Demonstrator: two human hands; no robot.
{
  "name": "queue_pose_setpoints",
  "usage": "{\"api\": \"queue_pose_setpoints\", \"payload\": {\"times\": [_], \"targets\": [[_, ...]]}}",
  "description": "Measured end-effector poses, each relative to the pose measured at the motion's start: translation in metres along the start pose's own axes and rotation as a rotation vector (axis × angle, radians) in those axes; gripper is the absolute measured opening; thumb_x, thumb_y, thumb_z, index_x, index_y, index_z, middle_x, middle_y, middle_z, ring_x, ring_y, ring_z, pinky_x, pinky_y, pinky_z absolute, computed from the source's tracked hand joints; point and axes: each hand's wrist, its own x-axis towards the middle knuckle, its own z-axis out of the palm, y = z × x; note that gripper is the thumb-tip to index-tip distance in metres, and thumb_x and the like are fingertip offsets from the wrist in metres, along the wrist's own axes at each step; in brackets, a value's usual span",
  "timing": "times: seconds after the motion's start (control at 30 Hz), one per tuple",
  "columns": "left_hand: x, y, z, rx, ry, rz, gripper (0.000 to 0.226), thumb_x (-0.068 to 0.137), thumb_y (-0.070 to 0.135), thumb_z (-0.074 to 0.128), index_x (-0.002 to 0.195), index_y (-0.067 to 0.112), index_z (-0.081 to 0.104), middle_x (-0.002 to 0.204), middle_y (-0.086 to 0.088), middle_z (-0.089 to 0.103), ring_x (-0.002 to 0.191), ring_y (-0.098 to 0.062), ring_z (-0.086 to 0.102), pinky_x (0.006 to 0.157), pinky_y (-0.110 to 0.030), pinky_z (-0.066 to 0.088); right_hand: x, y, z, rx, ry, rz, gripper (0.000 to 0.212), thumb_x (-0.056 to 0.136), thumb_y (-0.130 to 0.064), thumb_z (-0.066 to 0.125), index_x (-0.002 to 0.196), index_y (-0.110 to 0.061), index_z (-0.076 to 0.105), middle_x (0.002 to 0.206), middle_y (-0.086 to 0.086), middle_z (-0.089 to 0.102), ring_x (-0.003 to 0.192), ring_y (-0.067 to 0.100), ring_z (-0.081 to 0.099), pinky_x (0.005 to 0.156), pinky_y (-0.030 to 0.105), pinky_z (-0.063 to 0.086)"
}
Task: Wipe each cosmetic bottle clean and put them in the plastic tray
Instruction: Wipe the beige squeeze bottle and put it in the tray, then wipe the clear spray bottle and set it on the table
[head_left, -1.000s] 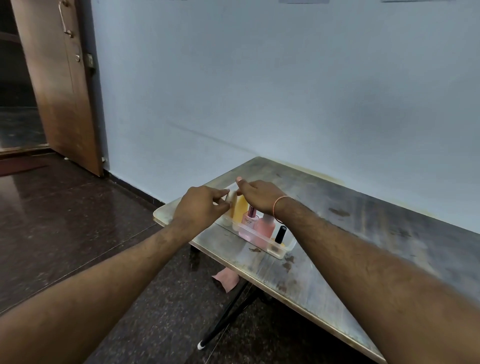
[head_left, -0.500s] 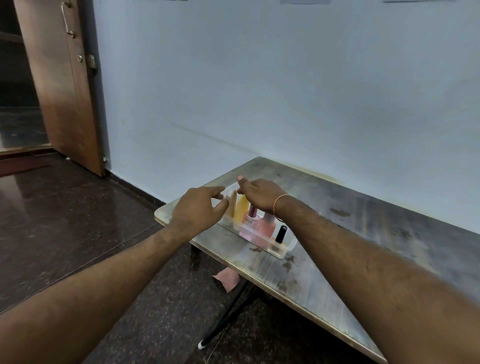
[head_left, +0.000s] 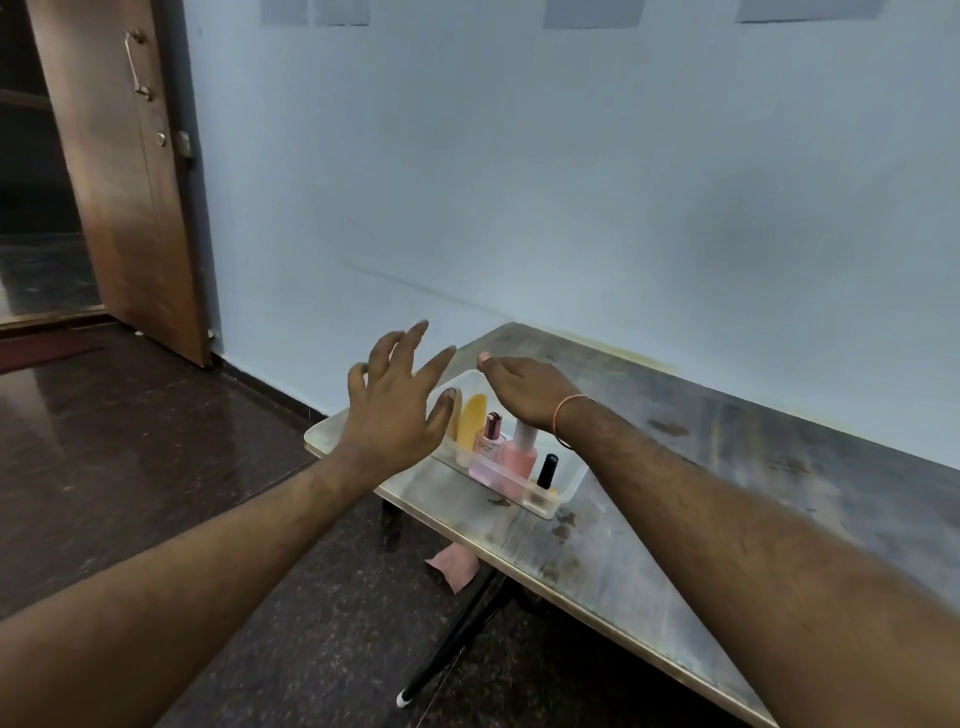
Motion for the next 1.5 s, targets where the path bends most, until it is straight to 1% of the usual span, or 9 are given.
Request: {"api": "queue_pose_setpoints", "payload": {"times": [0.17, 0.37, 0.63, 0.83, 0.93, 1.03, 1.17, 1.33, 1.5], "targets": [[0.011, 0.038, -0.018, 0.066, 0.045, 0.137, 0.063, 0.105, 0.048, 0.039, 0.167, 0.036, 0.036, 0.183, -0.002, 0.004, 0.168, -0.030, 0.010, 0.120, -0.065, 0.024, -0.029, 0.013, -0.018, -0.030, 0.133, -0.101, 0.051, 0.111, -0.057, 0.033, 0.152, -0.036, 0.056, 0.157, -0.006, 0.059, 0.146, 0.022, 0.052, 0.119, 0.040, 0.040], [0.011, 0.106, -0.023, 0.105, 0.124, 0.294, 0.065, 0.104, 0.041, 0.047, 0.168, 0.034, 0.036, 0.184, -0.005, 0.007, 0.169, -0.029, 0.010, 0.126, -0.065, 0.022, -0.082, 0.051, -0.045, -0.056, 0.304, -0.126, 0.056, 0.108, -0.056, 0.040, 0.158, -0.031, 0.050, 0.161, -0.006, 0.054, 0.151, 0.022, 0.047, 0.124, 0.045, 0.038], [-0.004, 0.200, 0.002, -0.083, -0.053, 0.494, 0.070, 0.109, 0.045, 0.039, 0.174, 0.031, 0.018, 0.184, -0.004, 0.005, 0.170, -0.027, -0.004, 0.134, -0.061, 0.006, -0.173, 0.124, -0.066, -0.090, 0.435, -0.026, 0.058, 0.108, -0.050, 0.041, 0.160, -0.026, 0.046, 0.162, -0.002, 0.051, 0.150, 0.022, 0.044, 0.124, 0.043, 0.038], [-0.035, 0.279, 0.034, -0.200, -0.187, 0.607, 0.070, 0.111, 0.053, 0.027, 0.174, 0.033, 0.007, 0.183, -0.003, 0.005, 0.170, -0.028, -0.003, 0.133, -0.053, -0.001, -0.248, 0.190, -0.073, -0.157, 0.462, 0.139, 0.055, 0.111, -0.045, 0.045, 0.163, -0.026, 0.042, 0.167, -0.003, 0.042, 0.154, 0.022, 0.036, 0.126, 0.037, 0.030], [-0.051, 0.311, 0.050, -0.325, -0.316, 0.642, 0.067, 0.112, 0.048, 0.040, 0.173, 0.028, 0.019, 0.177, -0.002, 0.029, 0.166, -0.028, 0.022, 0.134, -0.050, 0.012, -0.276, 0.227, -0.073, -0.154, 0.448, 0.221, 0.053, 0.109, -0.045, 0.049, 0.160, -0.028, 0.047, 0.164, -0.005, 0.044, 0.152, 0.020, 0.039, 0.125, 0.037, 0.033], [-0.063, 0.330, 0.068, -0.446, -0.457, 0.653, 0.061, 0.110, 0.041, 0.051, 0.167, 0.022, 0.036, 0.164, -0.001, 0.048, 0.150, -0.025, 0.047, 0.134, -0.050, 0.022, -0.298, 0.259, -0.072, -0.157, 0.430, 0.305, 0.050, 0.107, -0.047, 0.052, 0.153, -0.028, 0.056, 0.158, -0.005, 0.051, 0.149, 0.021, 0.044, 0.123, 0.036, 0.036], [-0.077, 0.341, 0.095, -0.475, -0.562, 0.671, 0.059, 0.105, 0.042, 0.058, 0.160, 0.024, 0.045, 0.157, 0.002, 0.052, 0.144, -0.020, 0.049, 0.133, -0.050, 0.026, -0.320, 0.289, -0.064, -0.148, 0.419, 0.384, 0.049, 0.101, -0.049, 0.065, 0.144, -0.025, 0.065, 0.144, -0.002, 0.061, 0.136, 0.024, 0.054, 0.115, 0.037, 0.043], [-0.079, 0.349, 0.112, -0.591, -0.589, 0.606, 0.056, 0.100, 0.045, 0.068, 0.151, 0.025, 0.055, 0.143, 0.006, 0.060, 0.131, -0.013, 0.055, 0.116, -0.033, 0.043, -0.325, 0.307, -0.048, -0.035, 0.457, 0.348, 0.055, 0.089, -0.049, 0.080, 0.136, -0.024, 0.069, 0.129, -0.005, 0.063, 0.119, 0.019, 0.063, 0.107, 0.038, 0.050], [-0.076, 0.361, 0.121, -0.725, -0.544, 0.515, 0.038, 0.094, 0.040, 0.079, 0.129, 0.027, 0.073, 0.125, 0.014, 0.067, 0.114, -0.005, 0.063, 0.100, -0.027, 0.052, -0.322, 0.319, -0.044, -0.020, 0.509, 0.304, 0.031, 0.091, -0.049, 0.073, 0.111, -0.026, 0.076, 0.108, -0.011, 0.064, 0.099, 0.015, 0.065, 0.084, 0.031, 0.052]]}}
